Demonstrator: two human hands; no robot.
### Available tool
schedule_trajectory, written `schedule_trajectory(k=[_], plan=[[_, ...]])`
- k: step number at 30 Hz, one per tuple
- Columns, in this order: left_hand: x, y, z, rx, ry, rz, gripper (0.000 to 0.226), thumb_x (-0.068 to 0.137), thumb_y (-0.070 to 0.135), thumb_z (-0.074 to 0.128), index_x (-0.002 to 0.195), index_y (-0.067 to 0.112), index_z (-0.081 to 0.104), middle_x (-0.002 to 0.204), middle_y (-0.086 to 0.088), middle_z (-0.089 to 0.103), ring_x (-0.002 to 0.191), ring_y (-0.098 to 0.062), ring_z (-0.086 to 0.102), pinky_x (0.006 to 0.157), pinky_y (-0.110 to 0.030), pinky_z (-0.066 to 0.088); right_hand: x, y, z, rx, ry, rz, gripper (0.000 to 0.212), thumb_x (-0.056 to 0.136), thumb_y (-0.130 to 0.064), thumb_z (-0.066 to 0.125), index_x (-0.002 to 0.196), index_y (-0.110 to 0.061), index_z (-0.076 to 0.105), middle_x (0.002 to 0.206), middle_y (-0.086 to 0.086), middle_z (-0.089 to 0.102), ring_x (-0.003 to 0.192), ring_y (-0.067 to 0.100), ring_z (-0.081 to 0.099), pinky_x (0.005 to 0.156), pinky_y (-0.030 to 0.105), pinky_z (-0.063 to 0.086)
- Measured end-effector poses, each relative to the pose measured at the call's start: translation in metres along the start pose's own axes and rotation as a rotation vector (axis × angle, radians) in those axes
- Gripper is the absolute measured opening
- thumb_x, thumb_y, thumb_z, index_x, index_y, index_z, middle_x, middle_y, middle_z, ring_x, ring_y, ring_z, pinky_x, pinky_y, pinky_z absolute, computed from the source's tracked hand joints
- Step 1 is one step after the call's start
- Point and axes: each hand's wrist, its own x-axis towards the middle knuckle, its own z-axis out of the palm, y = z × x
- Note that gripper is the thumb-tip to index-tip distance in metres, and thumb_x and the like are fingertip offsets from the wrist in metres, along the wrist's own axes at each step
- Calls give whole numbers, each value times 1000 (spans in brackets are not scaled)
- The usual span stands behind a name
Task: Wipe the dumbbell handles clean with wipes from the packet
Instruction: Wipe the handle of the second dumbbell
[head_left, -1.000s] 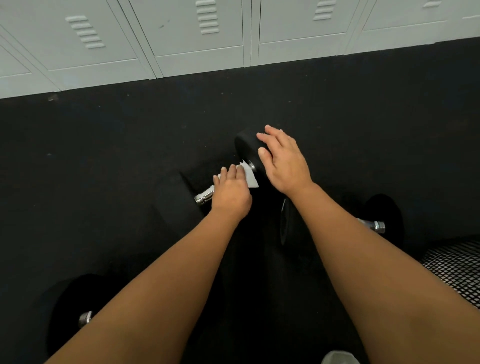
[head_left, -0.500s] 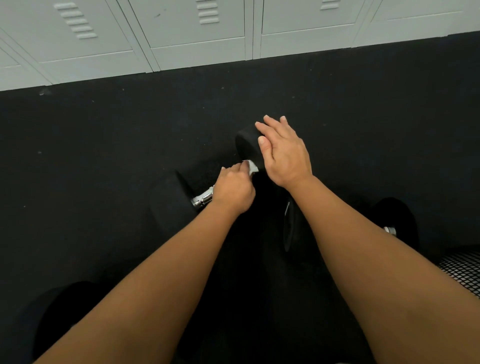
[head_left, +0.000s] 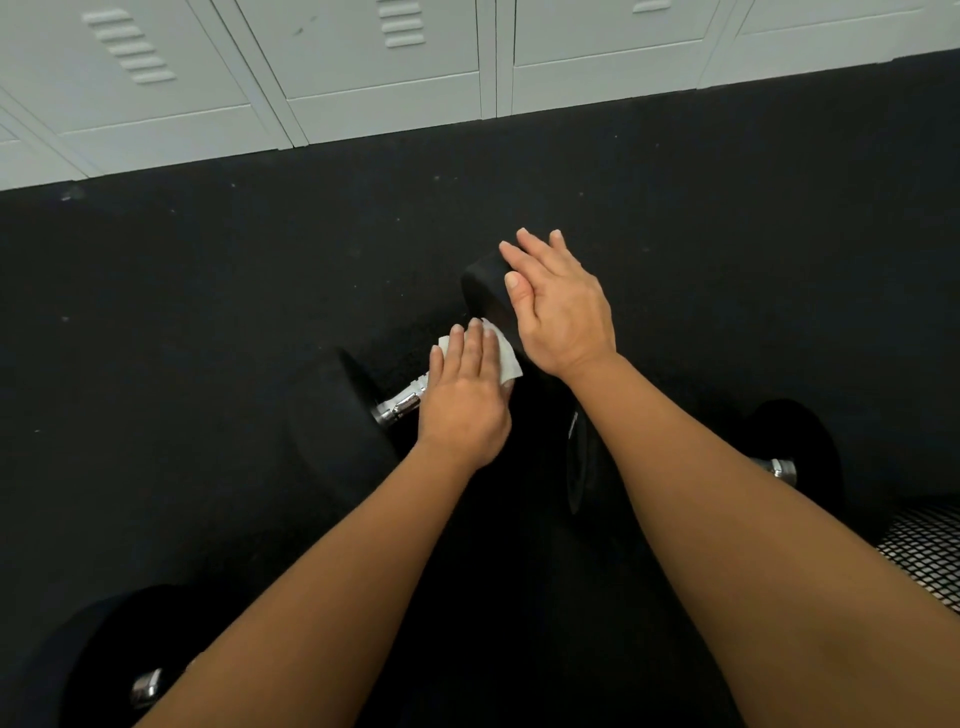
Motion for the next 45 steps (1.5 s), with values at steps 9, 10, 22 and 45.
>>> schedule_trajectory(k=[9,10,22,45], plan=[[17,-1,-12,-89,-29,-27,55,103,35,15,150,7,10,159,-8,5,147,-24,-2,118,-42,0,5,-3,-1,2,-28,8,43,101,-37,28,140,-28,43,151,-8,34,145,20,19,112,43,27],[14,-2,-12,-81,-17,-2,55,103,34,17,150,7,10,159,-8,5,147,-25,-2,118,-42,0,5,-4,-1,0,-31,10,42,101,-37,28,140,-28,43,152,-8,34,145,19,19,111,43,26],[27,1,-15,-96,-41,-117,54,99,23,31,147,1,21,154,-17,25,143,-31,20,118,-43,13,8,-6,-4,14,-52,11,43,101,-37,28,141,-27,42,151,-8,34,145,20,19,113,45,28],[-1,-22,-13,266,-113,35,62,100,30,21,147,5,-12,155,-15,-21,142,-35,-19,116,-45,-5,56,-27,-3,-61,-220,83,46,102,-41,21,140,-28,43,153,-10,31,146,18,12,109,43,29]])
